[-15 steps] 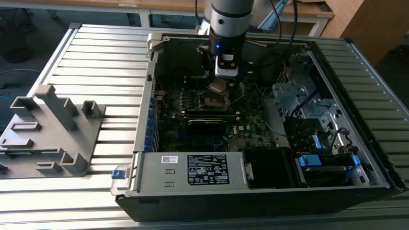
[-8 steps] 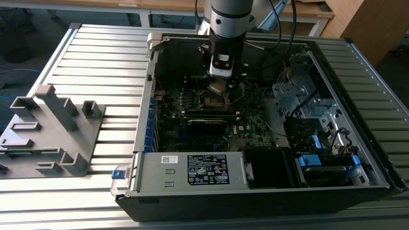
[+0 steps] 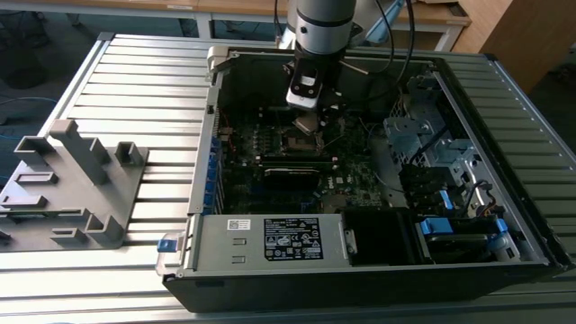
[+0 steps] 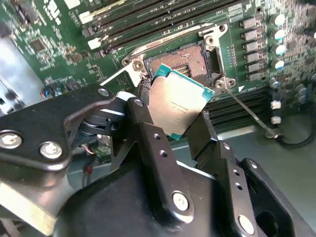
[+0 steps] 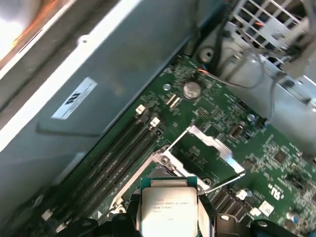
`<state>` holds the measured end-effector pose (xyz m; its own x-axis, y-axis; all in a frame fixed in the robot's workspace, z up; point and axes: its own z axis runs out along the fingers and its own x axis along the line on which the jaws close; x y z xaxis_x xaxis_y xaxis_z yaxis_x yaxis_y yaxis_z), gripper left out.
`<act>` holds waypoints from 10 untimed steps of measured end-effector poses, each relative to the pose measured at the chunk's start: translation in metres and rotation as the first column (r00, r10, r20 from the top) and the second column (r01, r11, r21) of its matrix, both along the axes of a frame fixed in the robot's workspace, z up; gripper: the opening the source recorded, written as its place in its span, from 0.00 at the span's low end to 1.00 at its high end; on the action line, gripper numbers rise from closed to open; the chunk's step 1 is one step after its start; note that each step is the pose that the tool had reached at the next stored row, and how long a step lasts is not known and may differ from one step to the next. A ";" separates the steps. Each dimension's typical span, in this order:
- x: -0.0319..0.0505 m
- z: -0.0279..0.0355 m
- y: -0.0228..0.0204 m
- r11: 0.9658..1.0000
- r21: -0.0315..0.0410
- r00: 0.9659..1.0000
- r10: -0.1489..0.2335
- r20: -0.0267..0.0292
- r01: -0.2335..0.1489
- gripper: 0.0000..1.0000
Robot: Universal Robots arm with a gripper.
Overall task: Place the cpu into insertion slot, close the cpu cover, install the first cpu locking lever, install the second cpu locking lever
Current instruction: 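Place the cpu into insertion slot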
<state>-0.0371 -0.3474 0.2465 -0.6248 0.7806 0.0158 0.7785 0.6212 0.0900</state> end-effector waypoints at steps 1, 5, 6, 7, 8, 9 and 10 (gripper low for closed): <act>0.0000 -0.0002 0.0000 1.000 0.000 1.000 -0.018 0.000 0.018 0.54; 0.0000 -0.0012 0.0000 0.996 0.000 0.996 -0.091 0.000 0.091 0.54; 0.0000 -0.0015 0.0000 0.994 0.000 0.994 -0.109 0.000 0.109 0.54; 0.0000 -0.0017 0.0000 0.992 0.000 0.992 -0.127 0.000 0.127 0.54; 0.0000 -0.0019 0.0000 0.989 0.000 0.989 -0.145 0.000 0.145 0.54; 0.0000 -0.0022 0.0000 0.987 0.000 0.987 -0.163 0.000 0.163 0.54; 0.0000 -0.0024 0.0000 0.983 0.000 0.983 -0.182 0.000 0.182 0.54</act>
